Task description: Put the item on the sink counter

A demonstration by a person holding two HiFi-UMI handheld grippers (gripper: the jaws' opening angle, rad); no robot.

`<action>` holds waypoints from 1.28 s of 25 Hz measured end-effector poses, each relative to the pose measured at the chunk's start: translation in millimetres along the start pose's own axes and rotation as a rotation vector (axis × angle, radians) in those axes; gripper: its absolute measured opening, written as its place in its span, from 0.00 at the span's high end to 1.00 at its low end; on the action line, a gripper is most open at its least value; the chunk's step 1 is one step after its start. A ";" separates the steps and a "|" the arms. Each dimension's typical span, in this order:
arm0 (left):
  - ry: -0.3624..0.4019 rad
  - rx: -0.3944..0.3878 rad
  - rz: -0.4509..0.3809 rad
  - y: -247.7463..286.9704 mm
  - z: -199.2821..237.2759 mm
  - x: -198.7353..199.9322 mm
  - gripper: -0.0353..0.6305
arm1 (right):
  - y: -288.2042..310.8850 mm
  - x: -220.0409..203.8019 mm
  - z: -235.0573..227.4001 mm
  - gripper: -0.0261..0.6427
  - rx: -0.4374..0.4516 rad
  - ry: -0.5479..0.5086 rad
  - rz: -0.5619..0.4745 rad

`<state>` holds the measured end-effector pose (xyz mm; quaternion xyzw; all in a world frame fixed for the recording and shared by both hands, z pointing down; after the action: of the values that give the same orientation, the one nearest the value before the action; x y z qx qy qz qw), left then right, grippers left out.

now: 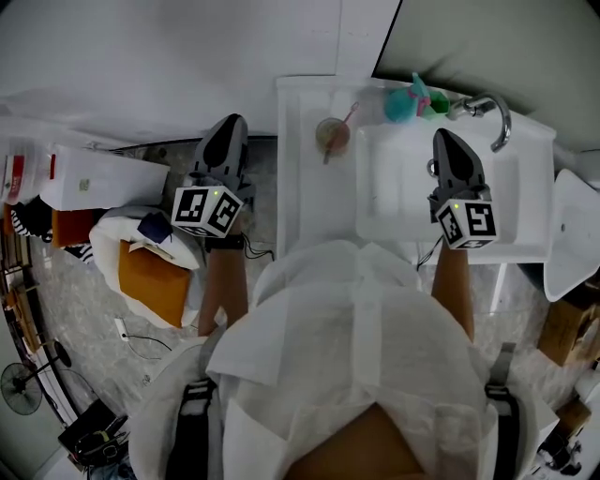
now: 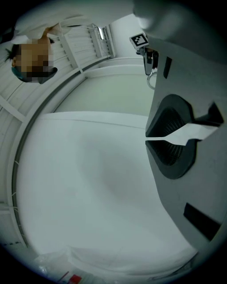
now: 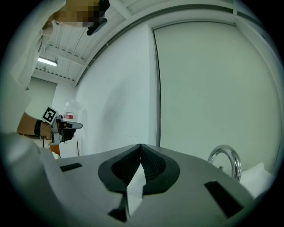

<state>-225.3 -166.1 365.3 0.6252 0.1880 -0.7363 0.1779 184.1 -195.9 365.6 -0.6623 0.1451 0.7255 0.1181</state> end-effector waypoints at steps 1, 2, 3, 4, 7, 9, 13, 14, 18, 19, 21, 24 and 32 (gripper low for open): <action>0.004 0.012 -0.005 -5.5 1.6 2.2 0.90 | -1.1 0.9 -0.5 0.95 -0.001 -0.005 -0.002; 0.008 0.026 -0.009 -10.9 3.5 4.1 0.90 | -2.3 1.7 -1.2 0.95 -0.003 -0.008 -0.003; 0.010 0.039 -0.013 -16.0 5.4 5.6 0.90 | -3.5 2.4 -2.0 0.95 -0.008 -0.008 -0.004; 0.010 0.050 -0.017 -20.3 7.4 6.8 0.90 | -4.4 3.0 -2.9 0.95 -0.012 -0.007 -0.007; 0.015 0.077 -0.021 -29.7 12.8 8.6 0.90 | -6.6 4.5 -4.6 0.95 -0.023 -0.013 -0.017; 0.013 0.090 -0.017 -35.3 13.6 8.4 0.90 | -9.7 4.6 -3.9 0.95 -0.025 -0.015 -0.015; 0.005 0.089 -0.006 -39.6 9.0 6.8 0.90 | -14.0 6.3 -1.8 0.95 -0.024 -0.015 -0.008; 0.006 0.085 -0.003 -38.9 8.0 6.4 0.90 | -13.9 7.2 -1.4 0.95 -0.022 -0.017 -0.008; 0.018 0.074 0.009 -37.7 5.0 4.9 0.90 | -14.3 10.0 -0.5 0.95 -0.020 -0.028 -0.003; 0.020 0.073 0.011 -38.2 4.6 4.4 0.90 | -15.0 10.5 -0.8 0.95 -0.021 -0.031 -0.001; 0.020 0.073 0.011 -39.2 4.0 2.8 0.90 | -16.6 11.1 -2.3 0.95 -0.024 -0.032 0.003; 0.010 0.075 0.015 -41.6 4.0 -0.8 0.90 | -18.7 11.0 -5.9 0.95 -0.033 -0.021 0.005; 0.003 0.065 0.035 -39.9 1.4 -4.2 0.90 | -20.2 11.8 -6.0 0.95 -0.049 -0.042 0.021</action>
<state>-245.7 -132.2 371.9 0.6348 0.1533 -0.7380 0.1702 195.8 -179.6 352.3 -0.6482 0.1317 0.7437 0.0973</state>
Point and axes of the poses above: the fingertips, and each gripper's own axes: y forward along the fingers, z to its left, x out of its top, the point moved 8 cm from there along -y, backward along the fingers, and after that the axes turned 10 degrees about -x, right-handed, at the moved point
